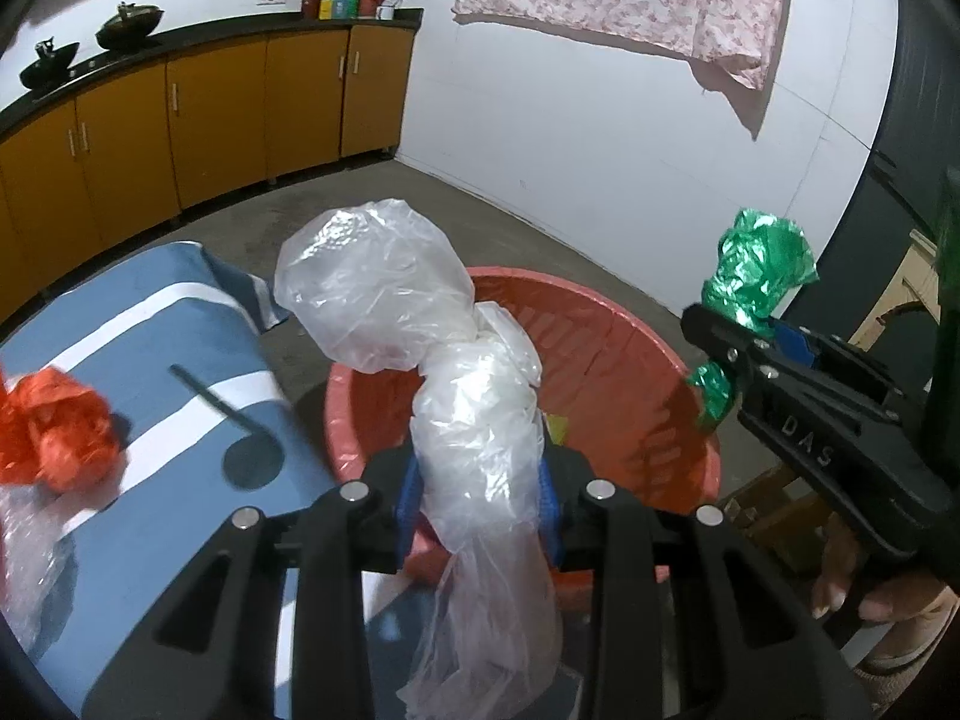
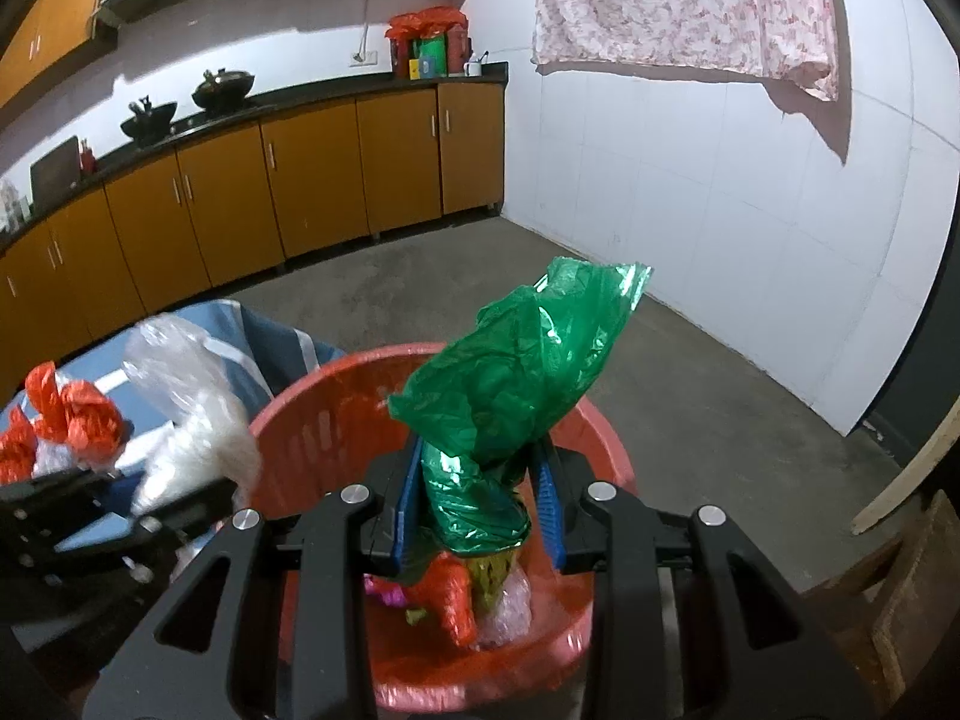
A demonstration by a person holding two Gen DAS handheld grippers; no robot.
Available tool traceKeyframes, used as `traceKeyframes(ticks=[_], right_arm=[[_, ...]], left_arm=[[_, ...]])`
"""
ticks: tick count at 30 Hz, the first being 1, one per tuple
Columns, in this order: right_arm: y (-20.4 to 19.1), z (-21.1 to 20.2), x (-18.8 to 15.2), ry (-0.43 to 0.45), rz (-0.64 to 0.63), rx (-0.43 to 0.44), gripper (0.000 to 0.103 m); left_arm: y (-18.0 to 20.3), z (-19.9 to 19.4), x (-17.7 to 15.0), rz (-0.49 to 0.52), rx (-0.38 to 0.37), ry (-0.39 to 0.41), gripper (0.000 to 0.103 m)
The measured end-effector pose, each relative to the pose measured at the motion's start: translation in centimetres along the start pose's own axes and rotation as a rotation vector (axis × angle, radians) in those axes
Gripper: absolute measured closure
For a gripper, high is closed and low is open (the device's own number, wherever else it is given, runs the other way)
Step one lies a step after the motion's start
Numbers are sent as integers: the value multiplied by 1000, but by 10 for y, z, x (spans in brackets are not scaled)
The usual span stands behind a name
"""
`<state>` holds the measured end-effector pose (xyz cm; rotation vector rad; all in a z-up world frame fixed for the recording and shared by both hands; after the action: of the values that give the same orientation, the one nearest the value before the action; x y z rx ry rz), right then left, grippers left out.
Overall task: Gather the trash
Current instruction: 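Open both grippers over the red basket to drop the bags, then move both tools back over the mat of bags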
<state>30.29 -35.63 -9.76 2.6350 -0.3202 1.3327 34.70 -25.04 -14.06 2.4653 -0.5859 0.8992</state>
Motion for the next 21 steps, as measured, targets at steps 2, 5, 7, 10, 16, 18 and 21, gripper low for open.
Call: traceKeyframes(ticks=[2, 5, 7, 10, 16, 18, 21], right_arm=[[2, 2, 5, 11, 23, 24, 68], [4, 6, 10, 13, 48, 44, 57], [5, 7, 10, 13, 58, 50, 56], [7, 4, 7, 12, 68, 46, 52], [3, -5, -7, 2, 75, 28, 36], [-1, -8, -11, 0, 76, 29, 32], [-12, -13, -16, -10, 75, 49, 30]], left_arm=[[0, 5, 1, 4, -4, -5, 58], [-5, 7, 2, 0, 2, 1, 43], [-8, 8, 1, -9, 4, -4, 43], [-17, 4, -2, -33, 16, -5, 40], [-37, -25, -8, -59, 65, 37, 29], [-45, -40, -11, -61, 86, 59, 27], [-60, -64, -20, -69, 132, 89, 23]])
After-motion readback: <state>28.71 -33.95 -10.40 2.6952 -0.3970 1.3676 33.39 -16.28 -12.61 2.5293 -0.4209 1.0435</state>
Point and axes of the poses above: each gripper's, at about its wrist camera, not at the fingertips, and z roughly the way its jaws point, y to its right, x to its top, the point moved 10 cm from there along z, roughly the way its jaws point, and after that the axes turned 7 degrees about -z, right-handed, at the moved point
